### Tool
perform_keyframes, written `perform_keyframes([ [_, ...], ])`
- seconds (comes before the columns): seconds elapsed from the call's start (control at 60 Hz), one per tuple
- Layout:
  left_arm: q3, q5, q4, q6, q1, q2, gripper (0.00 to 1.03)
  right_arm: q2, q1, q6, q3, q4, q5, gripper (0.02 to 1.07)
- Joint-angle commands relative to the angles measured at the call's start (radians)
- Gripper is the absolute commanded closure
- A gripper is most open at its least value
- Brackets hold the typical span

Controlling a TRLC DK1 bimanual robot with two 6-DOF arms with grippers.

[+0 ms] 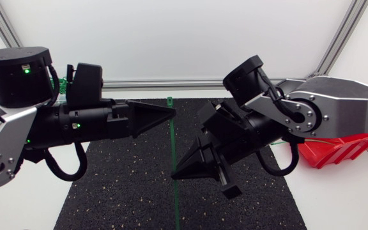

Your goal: Take a green cable tie from the red box, thread the tail through the head to close it, then place it in the transparent bin on the left.

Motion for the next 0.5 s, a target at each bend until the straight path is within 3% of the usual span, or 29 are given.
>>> perform_keyframes([
  [0.0, 0.016, 0.010, -0.007, -0.021, 0.002, 0.004, 0.92, 0.009, -0.004, -0.020, -0.016, 0.013, 0.008, 1.01],
  [0.083, 0.017, 0.010, -0.012, -0.021, 0.005, 0.001, 0.99, 0.007, -0.004, -0.020, -0.017, 0.018, 0.012, 1.01],
  [0.3, 0.024, 0.008, -0.016, -0.021, 0.013, -0.002, 0.99, 0.006, -0.004, -0.018, -0.021, 0.021, 0.015, 1.01],
  [0.433, 0.030, 0.008, -0.021, -0.021, 0.022, -0.012, 0.98, 0.001, -0.002, -0.018, -0.024, 0.023, 0.023, 1.01],
  [0.483, 0.030, 0.008, -0.021, -0.022, 0.025, -0.015, 0.91, 0.000, 0.001, -0.018, -0.024, 0.023, 0.026, 1.01],
])
